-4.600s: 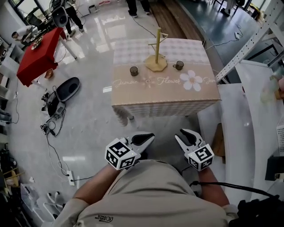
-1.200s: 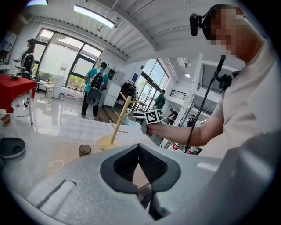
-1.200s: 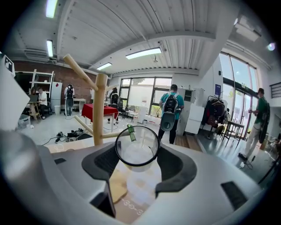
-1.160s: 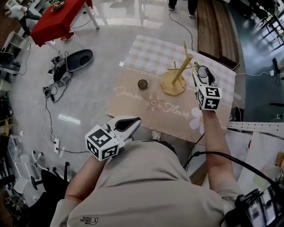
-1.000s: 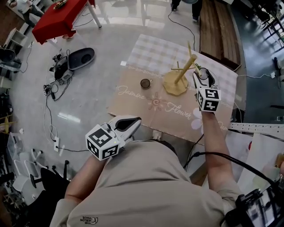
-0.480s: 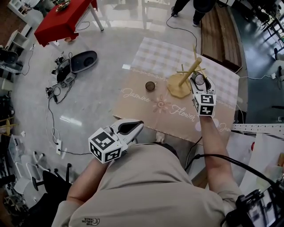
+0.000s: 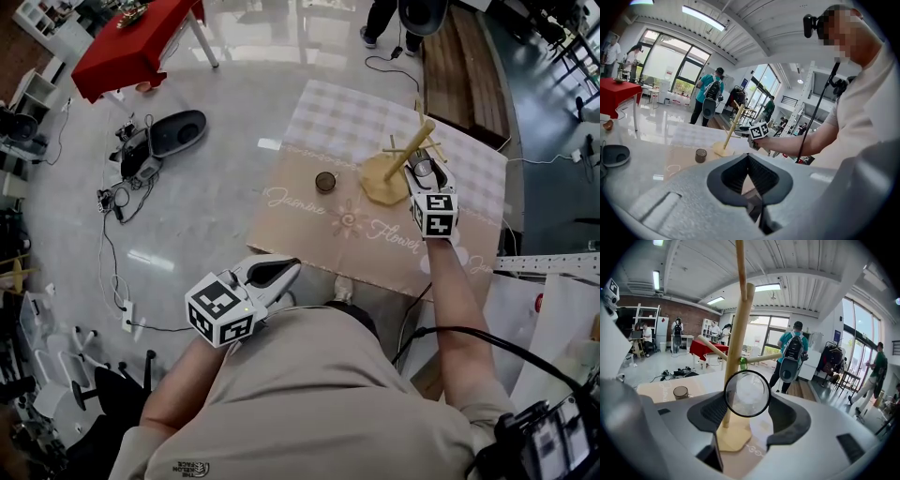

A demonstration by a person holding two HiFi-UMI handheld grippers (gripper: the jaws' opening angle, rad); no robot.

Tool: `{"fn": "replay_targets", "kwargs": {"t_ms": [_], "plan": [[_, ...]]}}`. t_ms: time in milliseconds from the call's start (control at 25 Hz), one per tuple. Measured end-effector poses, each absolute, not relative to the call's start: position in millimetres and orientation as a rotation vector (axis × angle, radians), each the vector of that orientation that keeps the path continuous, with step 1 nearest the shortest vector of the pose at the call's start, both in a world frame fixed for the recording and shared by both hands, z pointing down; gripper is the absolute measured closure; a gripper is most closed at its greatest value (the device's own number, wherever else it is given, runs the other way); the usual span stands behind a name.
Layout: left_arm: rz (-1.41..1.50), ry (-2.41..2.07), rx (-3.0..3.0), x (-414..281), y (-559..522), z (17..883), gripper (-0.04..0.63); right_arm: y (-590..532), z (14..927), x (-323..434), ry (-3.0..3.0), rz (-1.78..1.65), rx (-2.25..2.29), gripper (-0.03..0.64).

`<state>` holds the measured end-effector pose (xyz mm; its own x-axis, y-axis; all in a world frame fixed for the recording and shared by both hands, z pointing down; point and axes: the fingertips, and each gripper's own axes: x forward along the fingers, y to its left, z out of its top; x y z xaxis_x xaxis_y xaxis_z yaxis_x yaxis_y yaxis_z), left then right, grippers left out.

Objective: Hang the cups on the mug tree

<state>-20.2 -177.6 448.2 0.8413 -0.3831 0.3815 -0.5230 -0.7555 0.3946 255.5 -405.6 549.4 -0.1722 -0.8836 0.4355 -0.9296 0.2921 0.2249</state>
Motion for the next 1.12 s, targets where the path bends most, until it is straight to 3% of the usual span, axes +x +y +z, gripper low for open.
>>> {"fn": "replay_targets", "kwargs": {"t_ms": [640, 960, 1120], "plan": [[0.334, -0.536, 2.590, -45, -166, 441, 0.588, -328, 538, 245, -2.039, 0.229, 1.706, 0.342], [0.354, -0.403, 2.618, -52, -144, 445, 0.588, -218, 539, 172, -2.124, 0.449, 1.629, 0.559], [0.363, -0.339, 2.627, -57, -131, 446, 0.588, -167, 532, 126, -2.198, 0.558, 1.603, 0.588]]}}
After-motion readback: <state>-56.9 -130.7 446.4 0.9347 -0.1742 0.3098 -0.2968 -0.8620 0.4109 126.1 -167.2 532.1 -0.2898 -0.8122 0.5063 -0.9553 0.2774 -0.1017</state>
